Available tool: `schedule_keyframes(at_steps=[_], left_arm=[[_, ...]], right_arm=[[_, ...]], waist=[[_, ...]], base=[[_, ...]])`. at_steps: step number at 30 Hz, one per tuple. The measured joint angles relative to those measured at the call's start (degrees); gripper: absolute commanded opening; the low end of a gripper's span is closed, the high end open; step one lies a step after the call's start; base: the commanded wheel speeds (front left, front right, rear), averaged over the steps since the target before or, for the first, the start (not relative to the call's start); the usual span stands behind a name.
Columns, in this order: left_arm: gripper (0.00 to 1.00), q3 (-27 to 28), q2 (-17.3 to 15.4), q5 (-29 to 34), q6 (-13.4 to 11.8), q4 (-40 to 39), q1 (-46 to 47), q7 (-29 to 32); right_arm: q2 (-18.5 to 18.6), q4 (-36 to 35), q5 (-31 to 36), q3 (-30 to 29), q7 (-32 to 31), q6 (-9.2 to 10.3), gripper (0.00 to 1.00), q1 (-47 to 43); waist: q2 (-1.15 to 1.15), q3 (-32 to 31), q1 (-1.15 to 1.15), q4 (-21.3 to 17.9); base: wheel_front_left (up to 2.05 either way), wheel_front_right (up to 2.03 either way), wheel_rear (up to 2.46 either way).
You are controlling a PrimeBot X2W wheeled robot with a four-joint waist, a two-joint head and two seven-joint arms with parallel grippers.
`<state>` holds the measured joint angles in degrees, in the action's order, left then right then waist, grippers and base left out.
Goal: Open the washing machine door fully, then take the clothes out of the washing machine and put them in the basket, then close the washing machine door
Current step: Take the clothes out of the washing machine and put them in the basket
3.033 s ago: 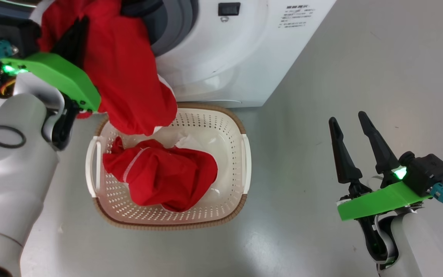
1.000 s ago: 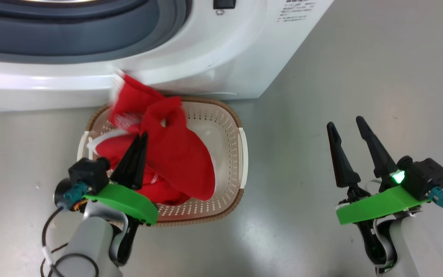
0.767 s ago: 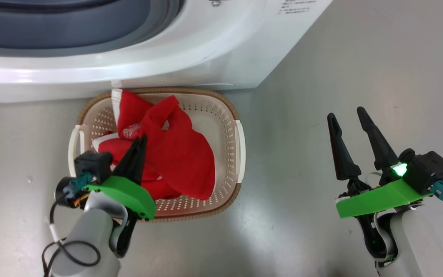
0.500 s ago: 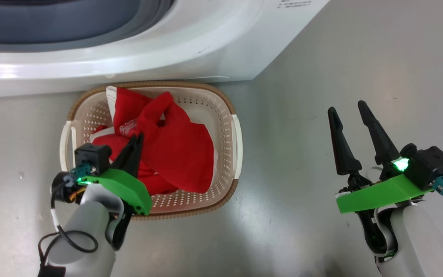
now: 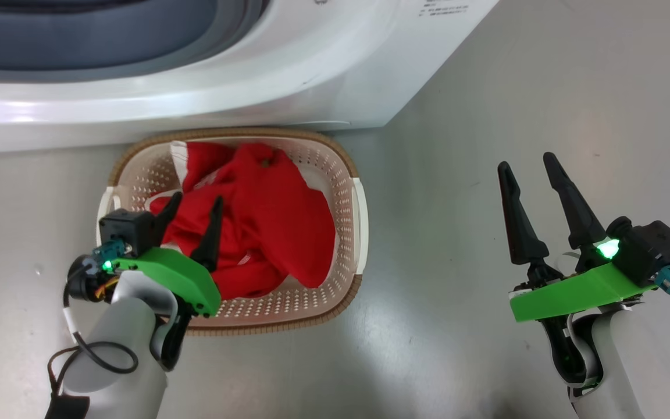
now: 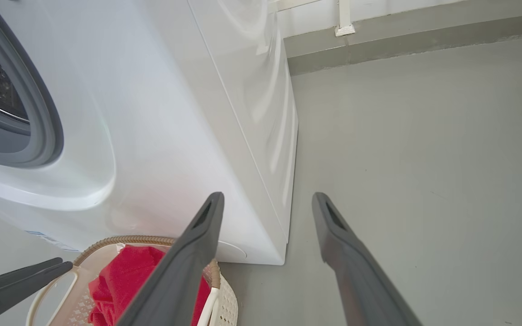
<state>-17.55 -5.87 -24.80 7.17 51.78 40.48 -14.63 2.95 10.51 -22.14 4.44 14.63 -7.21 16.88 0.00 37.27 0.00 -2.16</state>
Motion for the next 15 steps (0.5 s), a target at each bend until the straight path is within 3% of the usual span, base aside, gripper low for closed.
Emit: schedule_keyframes(at_steps=[15], left_arm=[[1.00, 5.9, -0.2, 3.1, 0.0, -7.7, -5.9, 0.0]], right_arm=[[0.0, 1.9, 0.0, 0.0, 0.0, 0.00, 1.00, -2.0]], waist=[[0.00, -7.7, 0.00, 0.5]], base=[[0.00, 0.00, 0.00]])
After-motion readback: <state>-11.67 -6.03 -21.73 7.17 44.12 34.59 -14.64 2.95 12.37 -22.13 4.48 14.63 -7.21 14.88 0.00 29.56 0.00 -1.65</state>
